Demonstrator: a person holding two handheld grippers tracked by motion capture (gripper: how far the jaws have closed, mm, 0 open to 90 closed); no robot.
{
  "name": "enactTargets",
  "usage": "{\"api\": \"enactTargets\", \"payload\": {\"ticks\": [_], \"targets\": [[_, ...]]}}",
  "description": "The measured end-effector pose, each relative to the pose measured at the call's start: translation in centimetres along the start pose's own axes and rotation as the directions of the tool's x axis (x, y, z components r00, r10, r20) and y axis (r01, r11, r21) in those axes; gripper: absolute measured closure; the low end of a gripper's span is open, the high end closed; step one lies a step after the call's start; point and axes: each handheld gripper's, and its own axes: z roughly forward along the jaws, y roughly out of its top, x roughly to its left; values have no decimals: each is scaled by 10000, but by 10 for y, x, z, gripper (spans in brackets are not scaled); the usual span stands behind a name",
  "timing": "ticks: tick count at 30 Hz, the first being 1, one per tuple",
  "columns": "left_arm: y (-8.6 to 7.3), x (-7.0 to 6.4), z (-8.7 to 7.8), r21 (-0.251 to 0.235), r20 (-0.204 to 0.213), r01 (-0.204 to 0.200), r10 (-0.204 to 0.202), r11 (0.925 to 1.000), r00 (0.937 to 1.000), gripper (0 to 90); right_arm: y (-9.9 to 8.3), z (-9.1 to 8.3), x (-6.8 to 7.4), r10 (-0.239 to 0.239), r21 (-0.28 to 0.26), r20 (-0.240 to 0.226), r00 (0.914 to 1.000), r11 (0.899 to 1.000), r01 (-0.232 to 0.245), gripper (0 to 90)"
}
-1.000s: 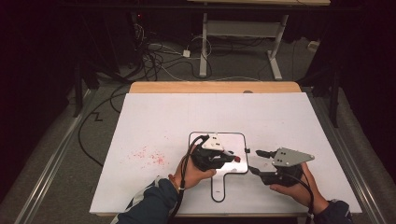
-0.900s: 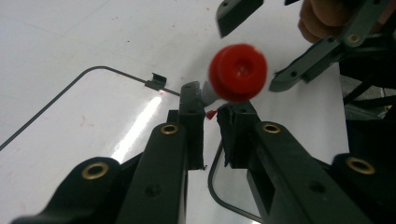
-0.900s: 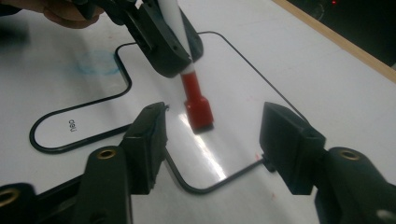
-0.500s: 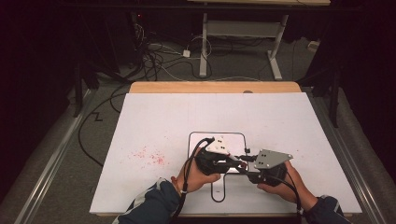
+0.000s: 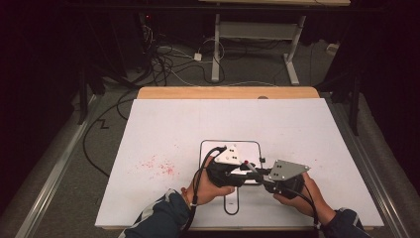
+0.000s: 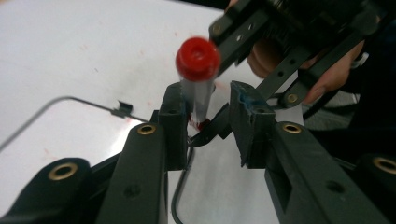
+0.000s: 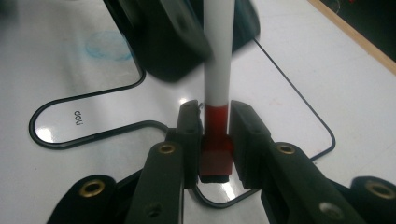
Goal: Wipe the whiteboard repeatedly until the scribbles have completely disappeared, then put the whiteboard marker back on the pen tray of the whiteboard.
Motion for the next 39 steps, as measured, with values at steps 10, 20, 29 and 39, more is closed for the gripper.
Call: {"api": "enactTargets", "payload": {"ticks": [10,20,29,39], "targets": [[-36,-3,-61,33,-3544,-1116,1055,9937,9291,276,-11,-15,-18,1329,333,786,9880,9902,-1359,757],[-108,17,-113,209,-5662,500,-294,9985,8238,225,-25,-18,-45,3526,720,1358,9259,9286,-3641,756],[-125,15,-119,317,-5363,1312,-940,9908,8388,234,-23,8,-57,4614,1618,977,8818,8669,-4715,756],[-126,12,-112,865,-5084,1351,-729,9870,8581,238,-24,28,-56,4180,2373,1537,8954,8640,-4441,733]]}}
